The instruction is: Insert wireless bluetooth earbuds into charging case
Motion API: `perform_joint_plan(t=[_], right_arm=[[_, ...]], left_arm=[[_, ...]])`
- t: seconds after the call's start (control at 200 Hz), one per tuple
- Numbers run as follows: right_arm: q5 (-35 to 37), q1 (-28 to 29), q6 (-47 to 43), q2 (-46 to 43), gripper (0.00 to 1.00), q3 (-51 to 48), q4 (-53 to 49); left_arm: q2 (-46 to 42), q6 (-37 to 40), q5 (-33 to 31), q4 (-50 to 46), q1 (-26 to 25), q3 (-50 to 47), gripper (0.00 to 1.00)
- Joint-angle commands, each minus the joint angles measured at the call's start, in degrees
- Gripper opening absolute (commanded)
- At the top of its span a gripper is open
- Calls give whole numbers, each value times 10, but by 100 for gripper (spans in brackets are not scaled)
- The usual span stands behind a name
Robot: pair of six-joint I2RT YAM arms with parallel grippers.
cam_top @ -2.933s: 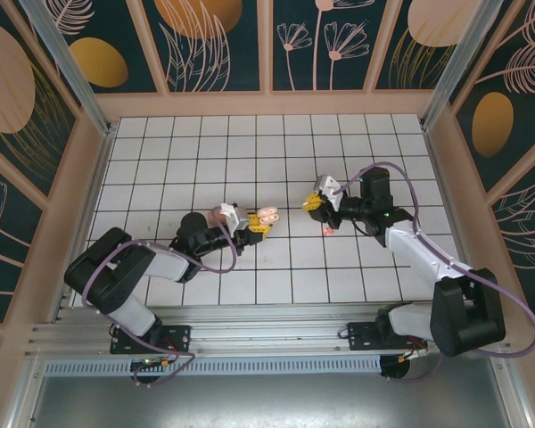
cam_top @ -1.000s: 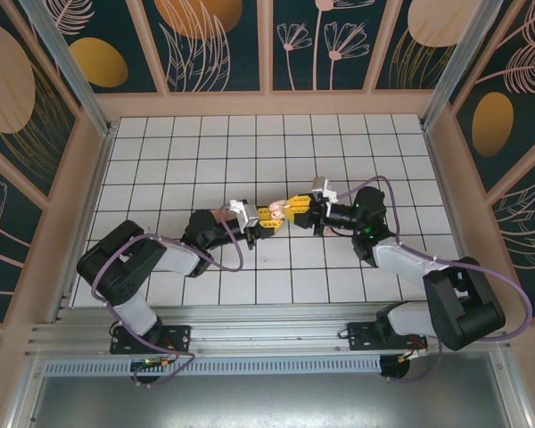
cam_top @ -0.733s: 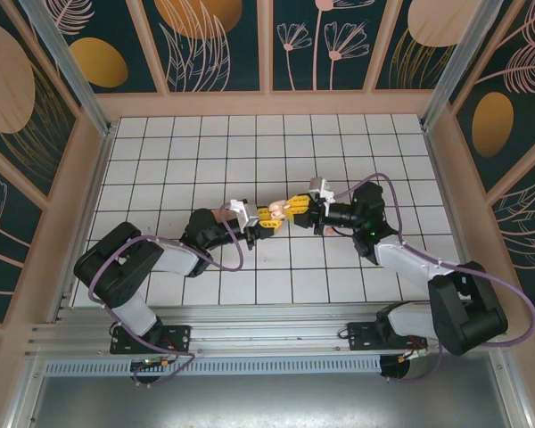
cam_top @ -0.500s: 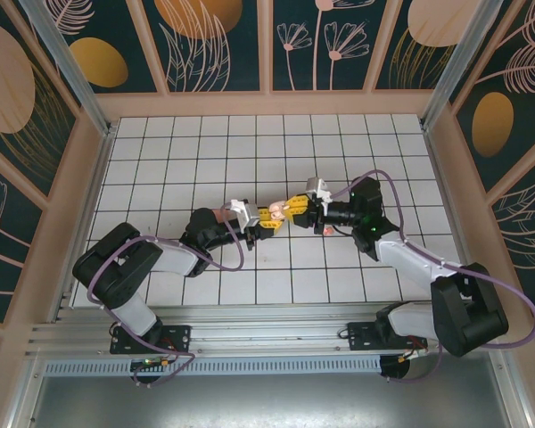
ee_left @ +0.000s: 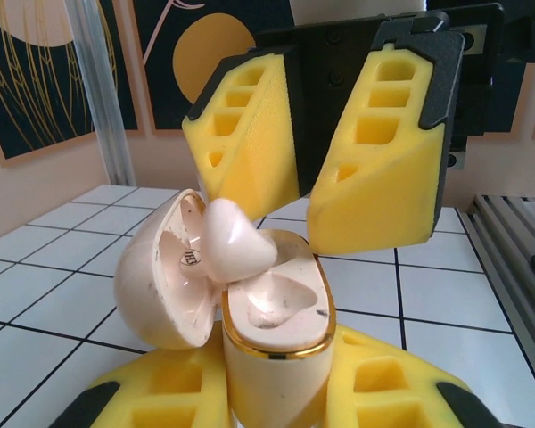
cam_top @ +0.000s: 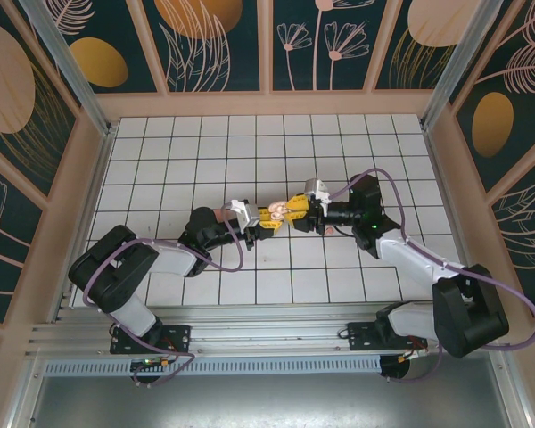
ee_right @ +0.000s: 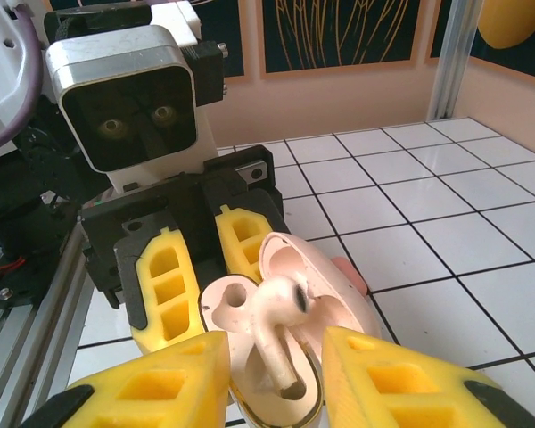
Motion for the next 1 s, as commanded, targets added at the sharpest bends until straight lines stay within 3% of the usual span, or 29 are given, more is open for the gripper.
perform_joint_plan(t=[0.0,0.546,0.991], right_arm=[[-4,-6,-11,-19,33,14,-13],[19,-7,3,-76,34,25,-52],[153,53,-82,-67,33,82,-216]], left_arm=[[-20,14,19,23,-2,14,16],[-29,67,-37,-59,-3,17,15],[-36,106,-44,-114,-2,21,15]])
